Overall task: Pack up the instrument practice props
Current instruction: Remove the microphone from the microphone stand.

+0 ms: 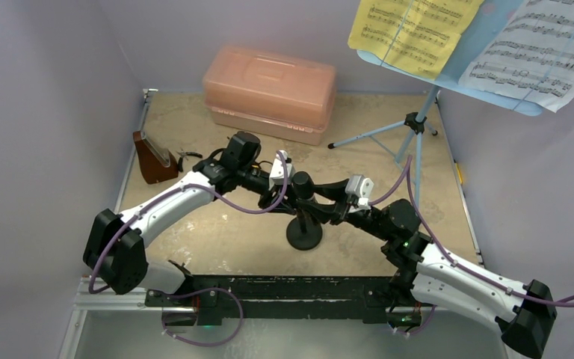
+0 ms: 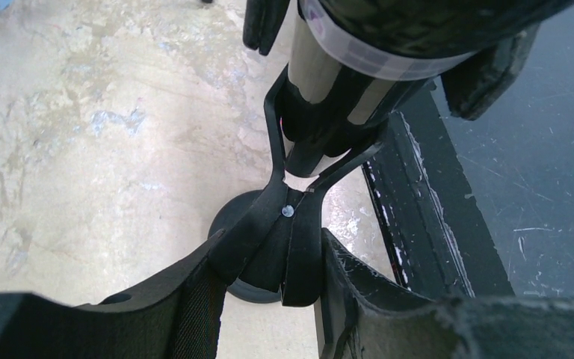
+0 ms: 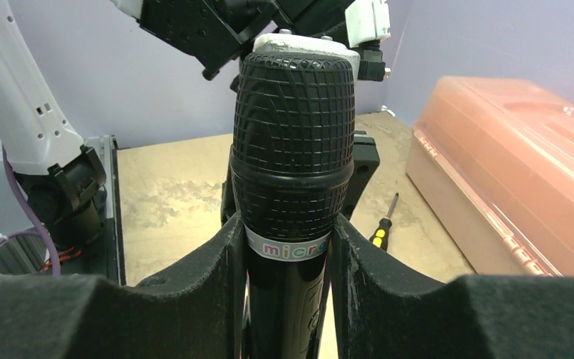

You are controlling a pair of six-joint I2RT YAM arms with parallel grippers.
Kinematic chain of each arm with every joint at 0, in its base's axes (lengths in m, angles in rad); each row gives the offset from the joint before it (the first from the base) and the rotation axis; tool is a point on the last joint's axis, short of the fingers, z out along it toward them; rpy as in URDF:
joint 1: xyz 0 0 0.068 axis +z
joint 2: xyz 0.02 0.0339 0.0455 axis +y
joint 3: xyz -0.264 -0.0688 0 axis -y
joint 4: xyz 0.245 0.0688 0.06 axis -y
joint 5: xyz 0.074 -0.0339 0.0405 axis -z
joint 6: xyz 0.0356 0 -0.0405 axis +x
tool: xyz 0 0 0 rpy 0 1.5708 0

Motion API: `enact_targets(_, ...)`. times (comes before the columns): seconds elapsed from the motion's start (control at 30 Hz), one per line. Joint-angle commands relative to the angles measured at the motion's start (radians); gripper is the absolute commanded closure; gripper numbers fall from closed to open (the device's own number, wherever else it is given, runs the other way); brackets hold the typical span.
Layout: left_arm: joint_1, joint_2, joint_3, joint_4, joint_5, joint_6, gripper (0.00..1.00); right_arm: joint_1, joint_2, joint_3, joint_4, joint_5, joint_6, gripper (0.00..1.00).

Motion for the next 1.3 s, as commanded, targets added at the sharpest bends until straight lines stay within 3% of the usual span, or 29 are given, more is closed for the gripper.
enact_targets(0.0, -0.024, -0.068, 0.06, -0.017, -0.072, -0.068, 1.0, -0.002, 0.006, -0.01, 0.04, 0.04, -0.002, 1.0)
enact_targets(0.6, -0.021, -0.176, -0.104, 0.01, -0.265, -0.145, 1.0, -0.003, -0.021, -0.068, 0.137, 0.171, 0.063, 1.0)
enact_targets(1.27, -0.02, -0.156, -0.104, -0.037, -0.31, -0.12, 1.0, -0.003, -0.211, 0.02, -0.048, 0.283, 0.04, 1.0)
